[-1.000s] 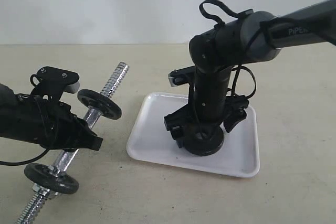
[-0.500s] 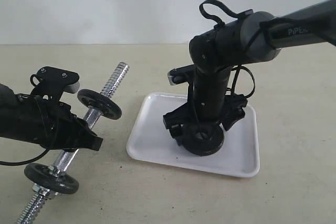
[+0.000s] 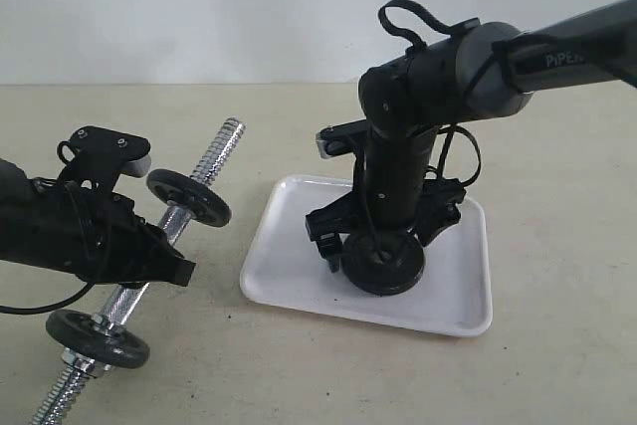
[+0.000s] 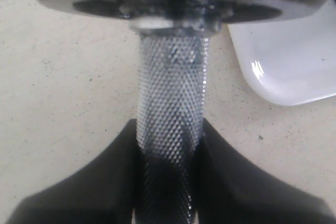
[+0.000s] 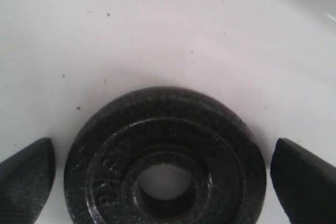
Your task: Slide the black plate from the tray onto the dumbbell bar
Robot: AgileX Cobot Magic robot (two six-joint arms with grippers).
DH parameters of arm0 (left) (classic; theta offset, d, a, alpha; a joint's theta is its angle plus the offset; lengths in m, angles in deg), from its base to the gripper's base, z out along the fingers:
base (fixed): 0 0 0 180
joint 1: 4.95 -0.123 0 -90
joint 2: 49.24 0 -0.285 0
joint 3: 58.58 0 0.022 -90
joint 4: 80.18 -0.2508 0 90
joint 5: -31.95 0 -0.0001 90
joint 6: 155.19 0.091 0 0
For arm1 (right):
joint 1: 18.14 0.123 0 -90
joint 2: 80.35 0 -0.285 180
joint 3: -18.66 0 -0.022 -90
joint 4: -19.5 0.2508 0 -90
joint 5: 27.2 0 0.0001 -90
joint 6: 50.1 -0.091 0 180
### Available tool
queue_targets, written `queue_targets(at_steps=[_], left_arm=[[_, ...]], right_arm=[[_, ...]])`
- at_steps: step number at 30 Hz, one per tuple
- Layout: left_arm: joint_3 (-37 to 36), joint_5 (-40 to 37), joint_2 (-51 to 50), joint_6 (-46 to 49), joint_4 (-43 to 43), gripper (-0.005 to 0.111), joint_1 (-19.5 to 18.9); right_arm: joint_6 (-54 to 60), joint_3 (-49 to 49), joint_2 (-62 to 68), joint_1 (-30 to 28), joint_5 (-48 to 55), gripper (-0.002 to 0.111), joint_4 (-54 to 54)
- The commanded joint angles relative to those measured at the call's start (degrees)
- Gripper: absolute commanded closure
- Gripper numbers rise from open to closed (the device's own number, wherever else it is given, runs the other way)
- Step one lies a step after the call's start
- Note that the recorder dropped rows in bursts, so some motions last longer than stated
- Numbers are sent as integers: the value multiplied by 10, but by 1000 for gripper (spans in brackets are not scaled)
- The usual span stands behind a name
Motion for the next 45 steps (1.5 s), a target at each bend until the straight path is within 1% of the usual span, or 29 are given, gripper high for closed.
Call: queue_targets(at_steps=[1, 6, 17, 45], left_arm=[[16, 26, 27, 0, 11, 102, -2], [16, 26, 27, 0, 11, 102, -2], [16, 26, 27, 0, 11, 102, -2], [16, 26, 27, 0, 11, 102, -2]], right_arm=[[2, 2, 1, -2, -15, 3, 0], [0, 2, 1, -2, -13, 3, 18], [0, 2, 1, -2, 44, 3, 16], [5, 2, 1, -2, 25, 3, 12]])
